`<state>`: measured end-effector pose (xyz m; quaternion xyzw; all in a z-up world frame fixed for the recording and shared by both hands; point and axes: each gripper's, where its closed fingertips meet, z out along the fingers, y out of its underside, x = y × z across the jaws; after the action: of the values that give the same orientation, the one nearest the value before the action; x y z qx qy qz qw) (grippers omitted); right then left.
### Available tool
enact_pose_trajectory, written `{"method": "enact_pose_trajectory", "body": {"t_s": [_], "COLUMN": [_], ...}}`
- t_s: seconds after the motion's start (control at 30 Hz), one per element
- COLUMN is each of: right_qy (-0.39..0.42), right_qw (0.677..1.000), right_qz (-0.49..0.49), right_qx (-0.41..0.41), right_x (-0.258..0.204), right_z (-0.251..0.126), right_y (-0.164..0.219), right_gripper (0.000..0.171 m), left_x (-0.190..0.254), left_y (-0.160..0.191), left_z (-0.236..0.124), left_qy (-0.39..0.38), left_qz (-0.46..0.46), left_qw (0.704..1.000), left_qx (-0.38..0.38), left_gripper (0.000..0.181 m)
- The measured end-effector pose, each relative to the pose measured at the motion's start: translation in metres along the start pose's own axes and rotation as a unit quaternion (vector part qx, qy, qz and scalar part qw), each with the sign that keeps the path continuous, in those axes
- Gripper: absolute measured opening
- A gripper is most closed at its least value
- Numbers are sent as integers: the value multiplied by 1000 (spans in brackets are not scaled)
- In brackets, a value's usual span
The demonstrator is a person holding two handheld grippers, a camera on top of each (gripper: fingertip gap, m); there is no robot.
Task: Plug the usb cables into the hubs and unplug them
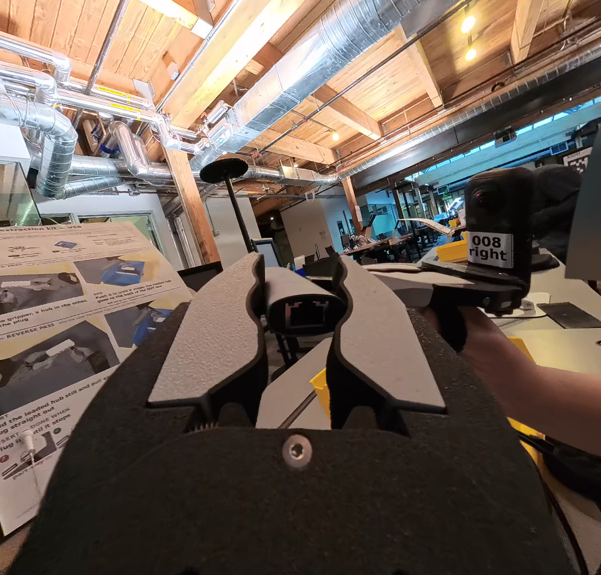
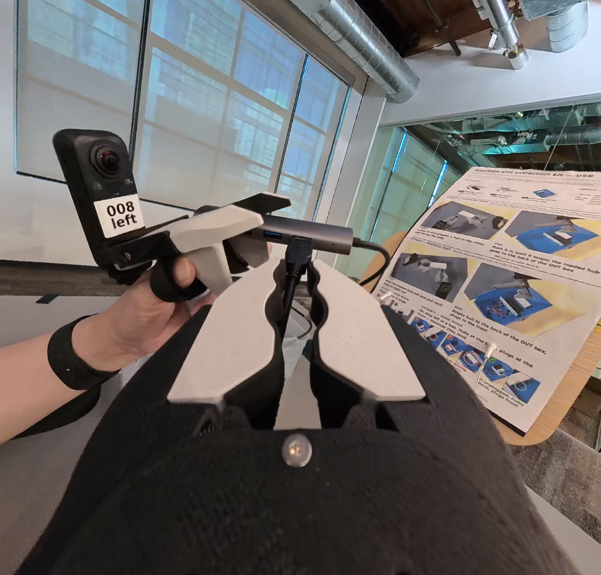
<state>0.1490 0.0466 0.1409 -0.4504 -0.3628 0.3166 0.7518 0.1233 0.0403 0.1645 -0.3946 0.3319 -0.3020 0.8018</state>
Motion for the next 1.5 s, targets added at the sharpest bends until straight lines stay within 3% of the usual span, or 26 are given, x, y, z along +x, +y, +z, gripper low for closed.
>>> {"method": "enact_pose_trajectory", "body": {"t_s": [0.4,0.63,0.9,0.97,1.0,1.07,1.17,1.33,1.4,1.5], "right_qy": [42,6,23,16,1,25,31,4,3,42], "right_qw": [999,1000,999,999,999,998,998,995,995,992], "right_qz": [0,11,18,40,37,2,-17,54,56,73], "right_qx": [-10,-19,-23,-17,-21,-62,-56,-79,-77,-99], "right_x": [-1,-7,-11,-13,-19,-15,-12,-9,-4,15], "right_z": [2,5,8,10,10,12,10,15,14,8], "right_y": [3,-2,-5,-9,-10,0,-2,16,16,13], "right_gripper": [12,12,16,19,0,0,0,0,2,21], "left_x": [2,1,3,18,22,31,31,12,6,-5], "left_y": [0,-8,-19,-11,-5,-1,1,21,26,23], "left_z": [0,-4,-5,0,4,10,13,9,9,6], "left_qy": [-9,1,-7,40,38,32,29,24,14,-10], "left_qz": [22,59,75,59,63,77,77,11,-3,2], "left_qw": [1000,998,997,997,997,997,997,999,999,999], "left_qx": [-7,-5,22,3,-7,0,-7,-38,-45,-44], "left_gripper": [40,39,38,37,37,37,37,37,37,37]}}
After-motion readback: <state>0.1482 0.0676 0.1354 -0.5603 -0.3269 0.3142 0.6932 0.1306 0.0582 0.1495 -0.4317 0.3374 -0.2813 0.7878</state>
